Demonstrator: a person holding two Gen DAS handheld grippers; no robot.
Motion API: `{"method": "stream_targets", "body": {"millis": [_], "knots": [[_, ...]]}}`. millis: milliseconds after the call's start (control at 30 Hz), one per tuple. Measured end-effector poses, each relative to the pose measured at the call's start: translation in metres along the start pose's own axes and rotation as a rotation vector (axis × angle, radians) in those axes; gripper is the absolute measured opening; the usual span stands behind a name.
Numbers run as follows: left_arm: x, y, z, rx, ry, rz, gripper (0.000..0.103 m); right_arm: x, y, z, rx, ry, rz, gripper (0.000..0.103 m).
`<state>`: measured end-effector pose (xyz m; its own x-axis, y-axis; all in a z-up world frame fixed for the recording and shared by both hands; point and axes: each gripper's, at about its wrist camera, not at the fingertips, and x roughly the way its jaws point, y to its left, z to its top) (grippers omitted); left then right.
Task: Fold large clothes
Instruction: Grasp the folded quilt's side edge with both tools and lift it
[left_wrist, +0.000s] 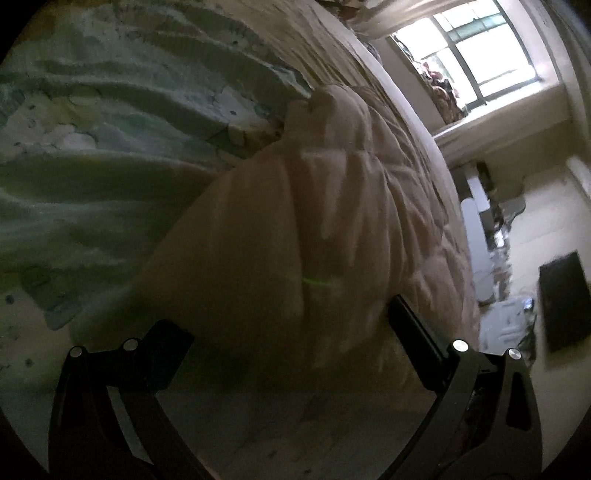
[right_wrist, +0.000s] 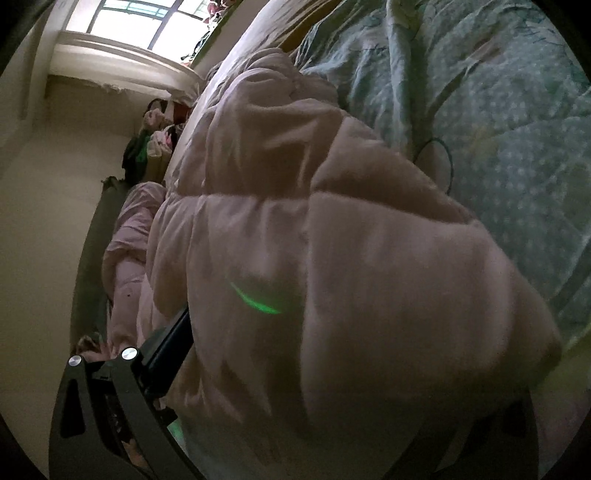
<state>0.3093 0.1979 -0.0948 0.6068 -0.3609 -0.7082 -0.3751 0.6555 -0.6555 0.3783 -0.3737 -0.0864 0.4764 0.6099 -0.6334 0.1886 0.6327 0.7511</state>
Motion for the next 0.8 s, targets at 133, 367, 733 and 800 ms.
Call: {"method": "stream_targets", "body": {"millis": [133, 367, 733, 800], "knots": [[0.014, 0.004, 0.011, -0.073, 0.018, -0.033, 0.094, 0.003, 0.003, 0.005, 0.012, -0.017, -0.008, 0.099], [0.032, 0.006, 0.007, -0.129, -0.039, -0.07, 0.095, 0.011, 0.011, 0.002, 0.006, -0.083, -0.049, 0.099], [0.024, -0.014, 0.001, -0.037, -0.099, -0.074, 0.071, 0.019, 0.023, 0.003, -0.059, -0.115, -0.114, 0.097], [0.023, -0.018, 0.001, -0.004, -0.108, -0.071, 0.064, 0.024, 0.035, 0.001, -0.08, -0.126, -0.136, 0.091]]}}
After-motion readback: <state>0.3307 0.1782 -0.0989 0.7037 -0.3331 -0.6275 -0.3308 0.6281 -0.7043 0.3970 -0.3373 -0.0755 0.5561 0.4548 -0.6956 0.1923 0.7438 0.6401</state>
